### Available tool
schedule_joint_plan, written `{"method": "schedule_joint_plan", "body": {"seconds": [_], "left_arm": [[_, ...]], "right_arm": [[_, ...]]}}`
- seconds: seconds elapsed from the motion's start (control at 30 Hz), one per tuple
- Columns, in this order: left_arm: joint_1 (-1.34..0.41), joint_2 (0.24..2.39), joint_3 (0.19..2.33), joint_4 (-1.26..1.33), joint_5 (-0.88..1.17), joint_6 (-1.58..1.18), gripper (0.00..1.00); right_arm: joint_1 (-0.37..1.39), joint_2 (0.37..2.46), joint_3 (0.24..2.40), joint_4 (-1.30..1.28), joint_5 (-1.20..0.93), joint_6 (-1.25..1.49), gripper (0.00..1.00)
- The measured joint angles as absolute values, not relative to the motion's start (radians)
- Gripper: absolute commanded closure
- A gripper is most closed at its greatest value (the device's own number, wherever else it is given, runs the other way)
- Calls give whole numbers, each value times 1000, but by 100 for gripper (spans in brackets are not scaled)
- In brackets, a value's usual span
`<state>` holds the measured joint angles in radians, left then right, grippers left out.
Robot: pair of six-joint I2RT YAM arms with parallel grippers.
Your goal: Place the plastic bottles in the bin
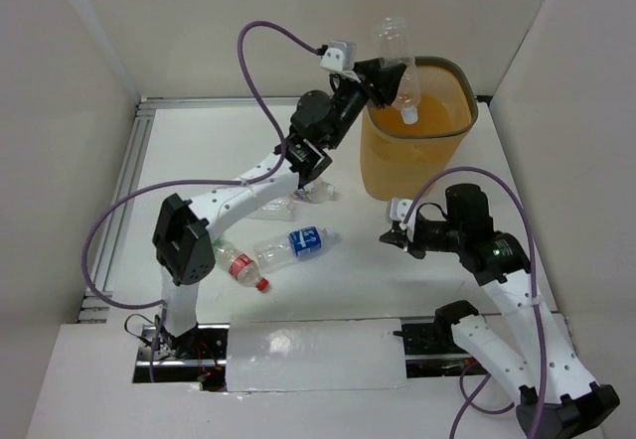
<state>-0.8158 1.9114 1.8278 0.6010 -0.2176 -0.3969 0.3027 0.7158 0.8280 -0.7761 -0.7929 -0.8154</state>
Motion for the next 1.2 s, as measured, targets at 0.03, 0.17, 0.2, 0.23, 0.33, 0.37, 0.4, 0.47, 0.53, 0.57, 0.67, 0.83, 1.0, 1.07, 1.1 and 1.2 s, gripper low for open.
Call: {"method": "schedule_joint_plan", "body": {"seconds": [0.03,0.17,0.2,0.23,0.33,0.37,0.4,0.47,0.53,0.57,0.67,0.83,1.0,1.07,1.1,1.2], "left_arm": [[-819,1941,1851,631,-229,-392,86],[-833,2037,1921,680,-277,-362,72],[-838,2061,1937,681,-294,-346,66],[-843,2083,1953,680,-310,-335,61],[-855,2135,1990,661,-352,-289,49],[-859,2149,1999,651,-366,-276,49],[-862,2159,2005,646,-378,-262,48],[-865,2166,2006,623,-397,-239,41],[-867,2166,2006,604,-413,-229,21],[-868,2166,2009,603,-416,-222,15],[-873,2162,2014,581,-426,-200,0],[-886,2119,2014,513,-433,-152,0],[-930,1975,1962,432,-451,-104,0],[-955,1876,1897,393,-461,-84,0],[-971,1814,1855,368,-471,-76,0],[-1027,1591,1665,322,-493,-57,0]], "right_arm": [[306,710,828,-777,-795,-817,100],[310,689,824,-780,-802,-821,100],[311,688,824,-781,-803,-821,98],[311,687,824,-781,-804,-822,98],[312,686,824,-781,-805,-824,95],[312,686,824,-781,-807,-824,95],[312,686,824,-781,-808,-825,95],[312,686,824,-781,-810,-825,90],[312,686,824,-781,-811,-828,76],[312,686,824,-782,-812,-826,70],[312,691,824,-783,-812,-827,48],[312,693,824,-782,-809,-828,32],[312,701,822,-781,-807,-828,28],[312,712,819,-780,-799,-838,24],[312,719,817,-781,-793,-848,22],[312,743,805,-781,-751,-896,20]]}}
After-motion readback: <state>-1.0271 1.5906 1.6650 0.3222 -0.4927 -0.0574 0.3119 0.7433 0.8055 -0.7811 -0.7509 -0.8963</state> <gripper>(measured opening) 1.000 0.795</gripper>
